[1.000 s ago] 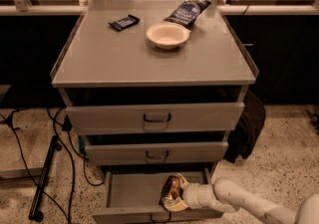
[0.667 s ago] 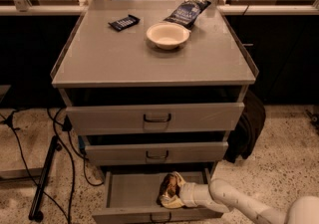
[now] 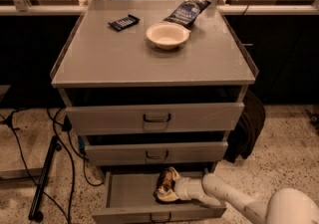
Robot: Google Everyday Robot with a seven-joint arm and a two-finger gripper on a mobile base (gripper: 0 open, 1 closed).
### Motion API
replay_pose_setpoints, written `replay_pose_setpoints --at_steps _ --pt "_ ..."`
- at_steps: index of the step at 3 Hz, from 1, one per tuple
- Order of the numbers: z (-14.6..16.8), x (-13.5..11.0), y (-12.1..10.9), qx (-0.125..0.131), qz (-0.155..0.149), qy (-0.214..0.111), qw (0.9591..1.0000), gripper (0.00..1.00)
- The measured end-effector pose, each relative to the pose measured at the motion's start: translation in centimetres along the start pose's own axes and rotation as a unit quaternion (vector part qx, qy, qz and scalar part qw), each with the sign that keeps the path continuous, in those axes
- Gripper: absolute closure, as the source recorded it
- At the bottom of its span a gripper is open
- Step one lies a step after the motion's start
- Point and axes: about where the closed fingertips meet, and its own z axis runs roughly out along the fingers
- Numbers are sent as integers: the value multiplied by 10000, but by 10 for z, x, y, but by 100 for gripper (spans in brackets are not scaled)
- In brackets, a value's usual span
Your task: Place orange can into bottom drawer
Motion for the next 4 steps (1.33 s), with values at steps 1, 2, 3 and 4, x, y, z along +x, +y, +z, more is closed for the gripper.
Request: replay_pose_setpoints --at_steps 1,2,3,4 --pt "17 9 -12 -31 9 71 10000 100" --pt "36 20 -15 -235 -141 84 9996 100" --pt "49 34 -18 -529 -265 77 9982 100" --pt "58 50 -22 -776 -369 105 9962 100"
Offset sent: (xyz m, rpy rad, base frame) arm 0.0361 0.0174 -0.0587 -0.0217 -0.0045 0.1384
